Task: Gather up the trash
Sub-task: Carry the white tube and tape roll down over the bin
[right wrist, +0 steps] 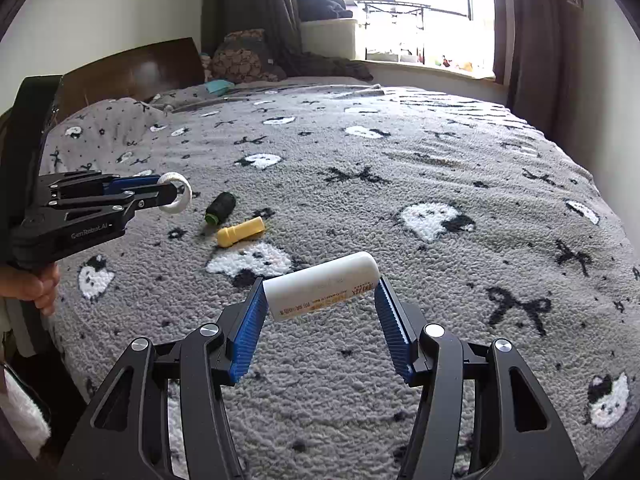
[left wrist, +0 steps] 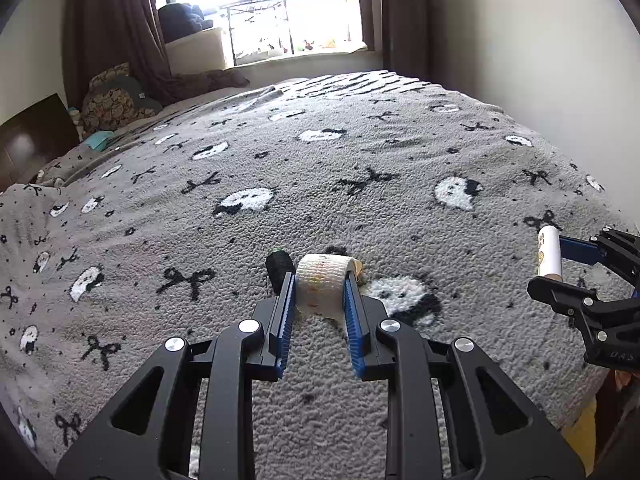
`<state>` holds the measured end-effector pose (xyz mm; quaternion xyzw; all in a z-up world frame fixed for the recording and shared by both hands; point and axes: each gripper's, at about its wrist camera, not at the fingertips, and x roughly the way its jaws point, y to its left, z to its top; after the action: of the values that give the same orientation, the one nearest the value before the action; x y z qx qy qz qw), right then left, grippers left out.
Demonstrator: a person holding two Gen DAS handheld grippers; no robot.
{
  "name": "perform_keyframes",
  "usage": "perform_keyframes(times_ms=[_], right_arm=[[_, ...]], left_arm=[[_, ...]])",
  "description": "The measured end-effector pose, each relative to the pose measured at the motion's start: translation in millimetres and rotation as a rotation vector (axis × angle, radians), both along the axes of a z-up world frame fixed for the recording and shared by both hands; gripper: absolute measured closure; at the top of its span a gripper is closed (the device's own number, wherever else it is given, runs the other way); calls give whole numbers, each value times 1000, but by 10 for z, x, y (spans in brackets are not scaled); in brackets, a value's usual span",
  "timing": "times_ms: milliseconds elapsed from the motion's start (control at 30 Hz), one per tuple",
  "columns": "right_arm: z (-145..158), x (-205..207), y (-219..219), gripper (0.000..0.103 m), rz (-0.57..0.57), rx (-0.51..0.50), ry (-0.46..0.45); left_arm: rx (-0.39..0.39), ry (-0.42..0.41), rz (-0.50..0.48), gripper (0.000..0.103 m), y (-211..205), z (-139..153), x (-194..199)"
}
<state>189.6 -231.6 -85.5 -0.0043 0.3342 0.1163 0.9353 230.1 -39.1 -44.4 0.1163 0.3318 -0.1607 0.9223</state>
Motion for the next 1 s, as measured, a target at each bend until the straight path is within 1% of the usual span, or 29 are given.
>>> perform_keyframes(times_ms=[133,233,433,533,633,767,900,1000], right_arm=[[175,-347,-9,47,0,-12,-48],[241,-641,-12,47,8,-19,-79],[237,-1231,29,47,16,-47,-115],[192,-1485,32,47,16,-42,-124],[110,-1702,51,47,27,-36,-117],[-84,-1938,78,47,67,-3,-71],[-327,-2094,117,47,66,13,-12],[-544,-2179,141,47,47,25,42]], left_arm=[[-22,-29,0,81,52,168,-400],[-22,-43,-15,81,62,208,-743],[10,-76,-39,81,22,156,-1396],[-5,-82,-43,81,30,109,-1681],[-19,-77,-51,81,29,-1,-1950],[-43,-33,-55,81,48,-235,-2235],[-74,60,-50,81,99,-592,-2421],[-77,134,-46,81,131,-886,-2527]])
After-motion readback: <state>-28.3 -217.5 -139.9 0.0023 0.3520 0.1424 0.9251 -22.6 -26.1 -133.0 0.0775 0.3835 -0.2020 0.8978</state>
